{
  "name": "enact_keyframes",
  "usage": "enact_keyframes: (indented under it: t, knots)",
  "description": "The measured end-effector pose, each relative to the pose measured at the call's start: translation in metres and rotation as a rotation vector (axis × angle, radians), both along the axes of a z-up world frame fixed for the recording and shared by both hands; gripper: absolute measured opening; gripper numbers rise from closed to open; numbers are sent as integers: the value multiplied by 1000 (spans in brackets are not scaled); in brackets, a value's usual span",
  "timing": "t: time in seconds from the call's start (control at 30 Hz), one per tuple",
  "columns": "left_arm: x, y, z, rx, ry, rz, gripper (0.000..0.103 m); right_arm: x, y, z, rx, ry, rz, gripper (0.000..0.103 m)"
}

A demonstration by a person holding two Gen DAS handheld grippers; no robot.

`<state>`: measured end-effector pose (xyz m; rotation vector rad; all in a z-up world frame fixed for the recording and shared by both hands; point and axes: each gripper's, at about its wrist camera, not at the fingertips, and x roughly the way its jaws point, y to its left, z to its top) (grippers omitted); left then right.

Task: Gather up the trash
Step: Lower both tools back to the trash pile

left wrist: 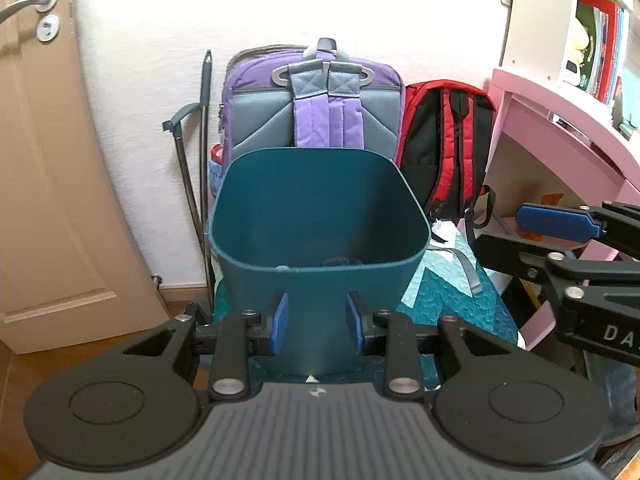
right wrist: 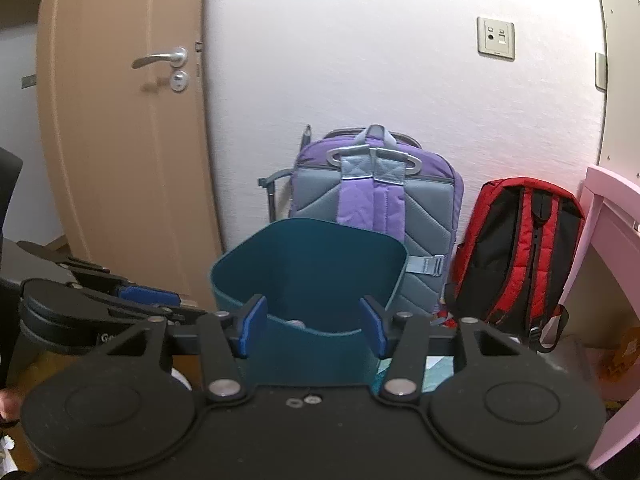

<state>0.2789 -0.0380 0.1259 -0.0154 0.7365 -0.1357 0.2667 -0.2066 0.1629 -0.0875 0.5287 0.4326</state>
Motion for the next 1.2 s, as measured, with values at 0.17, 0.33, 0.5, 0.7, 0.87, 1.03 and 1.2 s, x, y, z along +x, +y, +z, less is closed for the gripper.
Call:
enact_keyframes:
  t: [0.17,0.33,0.5,0.7,0.87,1.03,1.2]
  knots:
    - [-29,10,1,-10,9,-10,34,-25,3,2,11,3,37,52]
    - [-63,20,-6,0,-2,-19,69,-47,8,-2,38,22,82,52]
    - [-92,33,-20,-23,23,-33,69,-66,20,-20,50,60,131,52]
    - [-115,56,-54,-29,59,-22,82,-77,36,-61,50,140,182,53]
    - [-115,84,-97,-42,100,2,84,-75,52,-106,61,220,217,53]
    - [-103,111,-155,-17,154,33,85,-63,76,-161,60,304,252,53]
    - [-82,137,-223,-10,242,28,85,-43,98,-231,55,425,241,53]
